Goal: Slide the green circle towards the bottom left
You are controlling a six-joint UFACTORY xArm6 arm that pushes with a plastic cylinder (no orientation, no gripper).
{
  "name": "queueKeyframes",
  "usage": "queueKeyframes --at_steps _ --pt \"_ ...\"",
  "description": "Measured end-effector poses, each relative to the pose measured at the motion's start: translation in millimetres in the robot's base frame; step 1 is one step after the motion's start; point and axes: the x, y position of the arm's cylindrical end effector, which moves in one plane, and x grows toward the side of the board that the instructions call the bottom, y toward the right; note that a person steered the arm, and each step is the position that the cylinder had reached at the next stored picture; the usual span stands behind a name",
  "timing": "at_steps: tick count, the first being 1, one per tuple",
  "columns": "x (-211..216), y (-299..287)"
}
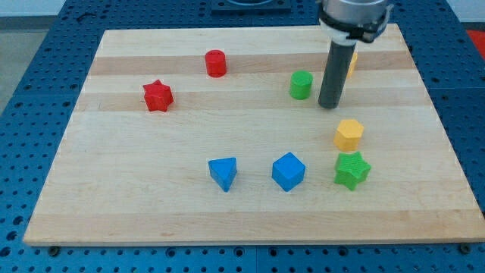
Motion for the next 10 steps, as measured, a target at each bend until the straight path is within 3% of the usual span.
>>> queueKeyframes --at_steps 4,6,9,10 --pt "-54 -63" --pt "-22 -129" --pt "66 -270" --pt "66 -298"
